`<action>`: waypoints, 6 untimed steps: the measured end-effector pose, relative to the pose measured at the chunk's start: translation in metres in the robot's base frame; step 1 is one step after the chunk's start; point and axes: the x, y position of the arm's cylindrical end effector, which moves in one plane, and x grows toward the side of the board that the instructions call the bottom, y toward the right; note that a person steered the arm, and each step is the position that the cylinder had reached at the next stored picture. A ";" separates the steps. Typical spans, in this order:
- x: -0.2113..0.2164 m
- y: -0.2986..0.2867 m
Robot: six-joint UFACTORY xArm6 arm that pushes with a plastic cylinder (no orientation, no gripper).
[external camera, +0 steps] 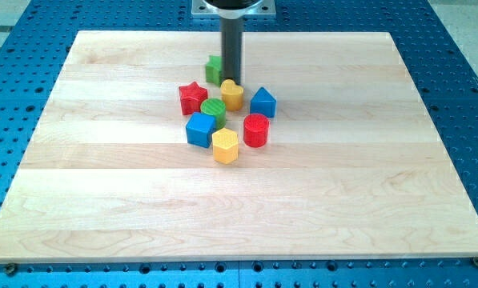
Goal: Move the green star to the left of the hexagon
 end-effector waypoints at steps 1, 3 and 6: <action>-0.029 0.004; -0.063 0.045; -0.038 -0.068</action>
